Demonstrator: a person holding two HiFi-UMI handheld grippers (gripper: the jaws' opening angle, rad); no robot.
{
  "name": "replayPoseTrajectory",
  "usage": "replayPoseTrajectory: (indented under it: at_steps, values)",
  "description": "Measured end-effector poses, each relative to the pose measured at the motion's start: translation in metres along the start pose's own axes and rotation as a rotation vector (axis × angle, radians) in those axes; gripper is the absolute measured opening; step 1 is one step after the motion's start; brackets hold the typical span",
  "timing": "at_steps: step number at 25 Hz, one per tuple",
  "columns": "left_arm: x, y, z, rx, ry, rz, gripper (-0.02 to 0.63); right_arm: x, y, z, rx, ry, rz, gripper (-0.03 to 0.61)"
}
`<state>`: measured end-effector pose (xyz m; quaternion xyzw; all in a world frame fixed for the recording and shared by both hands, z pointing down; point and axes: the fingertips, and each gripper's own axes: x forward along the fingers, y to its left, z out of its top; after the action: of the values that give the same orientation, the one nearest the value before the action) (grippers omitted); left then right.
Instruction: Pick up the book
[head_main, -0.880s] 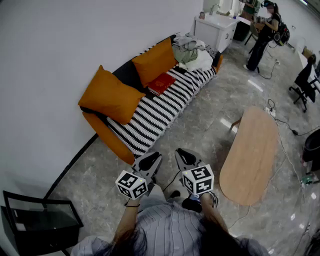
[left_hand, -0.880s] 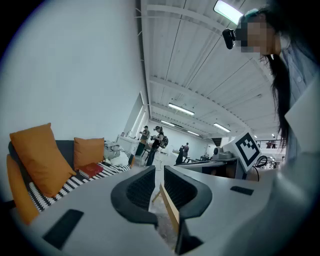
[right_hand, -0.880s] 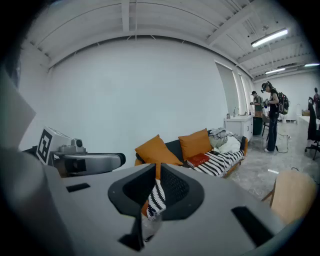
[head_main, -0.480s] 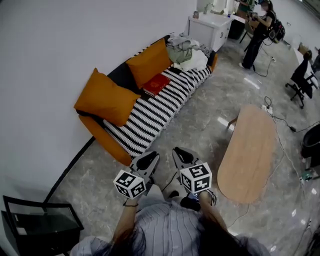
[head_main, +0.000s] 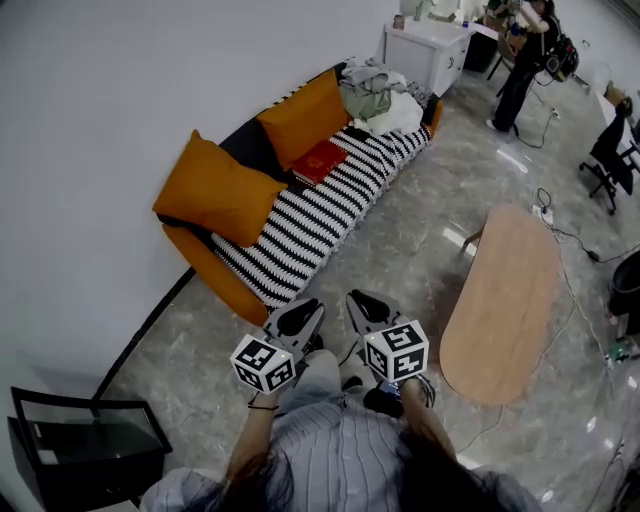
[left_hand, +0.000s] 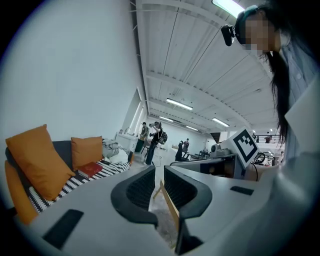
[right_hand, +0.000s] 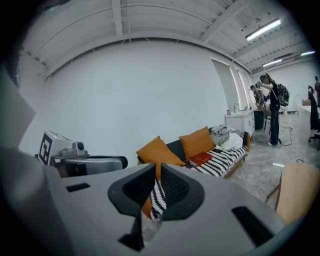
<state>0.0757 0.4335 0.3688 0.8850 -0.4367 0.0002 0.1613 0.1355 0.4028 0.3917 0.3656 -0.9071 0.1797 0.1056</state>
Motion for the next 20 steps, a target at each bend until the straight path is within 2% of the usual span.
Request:
replayPoseTrajectory:
  at_steps: [9,15,20]
  values:
    - [0.021,0.032,0.0,-0.02,0.023,0.004,0.046,0.036,-0.021,0.006,0.021,0.031,-0.003,0.043]
    - [0.055,0.081,0.011,-0.038,0.029,-0.001,0.046,0.084,-0.048,0.02,0.027,0.062,-0.013,0.043]
    - [0.086,0.137,0.035,-0.037,0.035,-0.006,0.046,0.136,-0.067,0.045,0.027,0.078,-0.019,0.043]
